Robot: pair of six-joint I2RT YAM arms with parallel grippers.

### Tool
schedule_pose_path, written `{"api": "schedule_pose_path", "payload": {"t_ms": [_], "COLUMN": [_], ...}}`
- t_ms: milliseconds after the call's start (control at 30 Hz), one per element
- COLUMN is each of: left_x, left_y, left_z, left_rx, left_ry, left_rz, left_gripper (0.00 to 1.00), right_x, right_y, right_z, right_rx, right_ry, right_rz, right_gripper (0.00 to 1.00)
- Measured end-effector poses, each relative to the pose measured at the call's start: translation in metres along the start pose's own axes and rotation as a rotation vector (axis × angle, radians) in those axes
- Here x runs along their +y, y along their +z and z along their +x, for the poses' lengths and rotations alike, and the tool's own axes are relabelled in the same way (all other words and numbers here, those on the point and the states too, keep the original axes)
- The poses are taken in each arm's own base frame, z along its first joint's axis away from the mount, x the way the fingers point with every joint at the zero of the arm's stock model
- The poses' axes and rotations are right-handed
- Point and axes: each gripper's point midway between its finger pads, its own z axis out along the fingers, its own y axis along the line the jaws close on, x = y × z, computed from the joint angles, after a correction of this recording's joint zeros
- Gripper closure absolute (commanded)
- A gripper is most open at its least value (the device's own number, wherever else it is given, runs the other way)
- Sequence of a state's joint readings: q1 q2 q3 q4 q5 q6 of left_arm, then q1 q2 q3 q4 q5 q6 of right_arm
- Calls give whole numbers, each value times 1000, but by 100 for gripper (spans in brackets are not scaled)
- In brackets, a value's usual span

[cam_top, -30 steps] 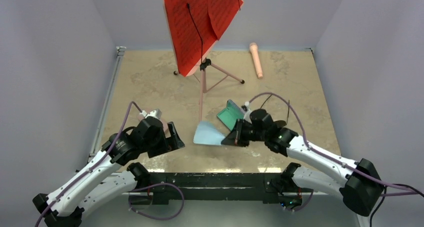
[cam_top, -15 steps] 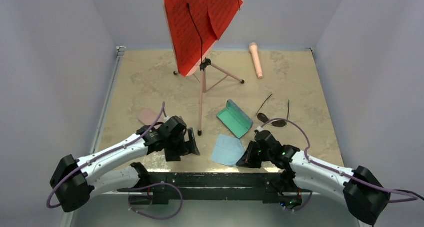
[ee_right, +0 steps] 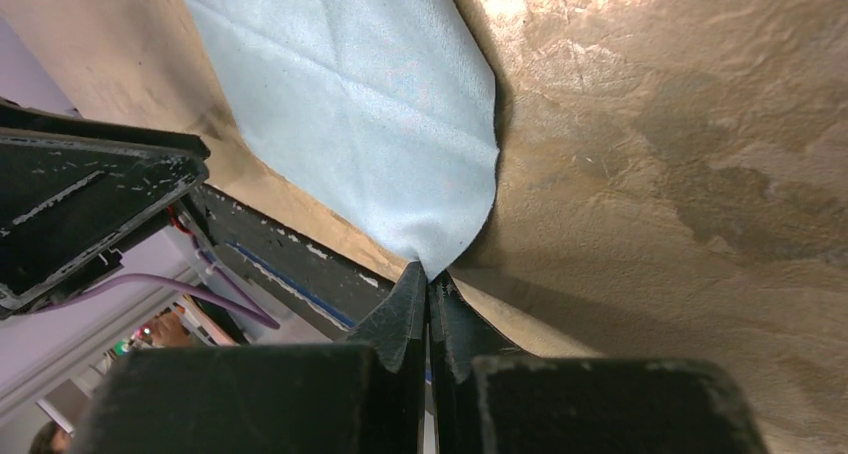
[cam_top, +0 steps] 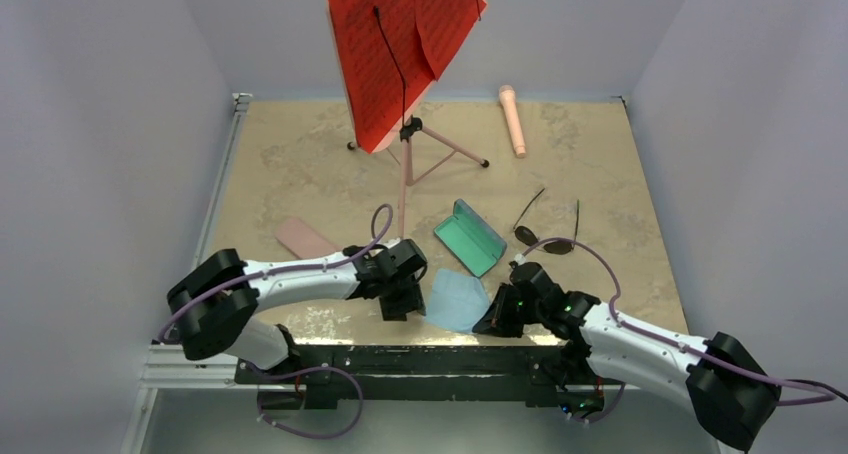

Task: Organize the sunglasses
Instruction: Pick up the corner of the glasses cleaning cloth from the center of the board.

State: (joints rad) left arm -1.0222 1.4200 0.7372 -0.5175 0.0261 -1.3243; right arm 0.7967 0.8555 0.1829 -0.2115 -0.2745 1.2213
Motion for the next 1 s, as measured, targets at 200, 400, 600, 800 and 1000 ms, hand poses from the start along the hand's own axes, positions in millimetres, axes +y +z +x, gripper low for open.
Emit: {"api": "schedule_pose_path", "payload": {"t_ms": [200, 400, 600, 800, 1000], "left_x": [-21, -18, -23, -27, -27], "left_y": [14, 21, 25, 28, 28], "left_z": [1, 5, 8, 8, 7], "left_rx": [7, 18, 26, 33, 21], "left_ry": [3, 2, -1, -2, 4], "left_rz": [-9, -38, -49, -54, -65], "left_gripper": [62, 66, 74, 100, 100], "right_x": [0, 1, -2, -2, -2], "right_y": [0, -1, 0, 0, 1], "right_z": [0, 0, 1, 1, 2], "right_rx": [-4, -8, -6, -7, 3], "right_ry": [-3, -6, -3, -3, -3], "right_rz": [-10, -21, -18, -18, -15], "right_gripper": [100, 100, 100, 100, 100]}}
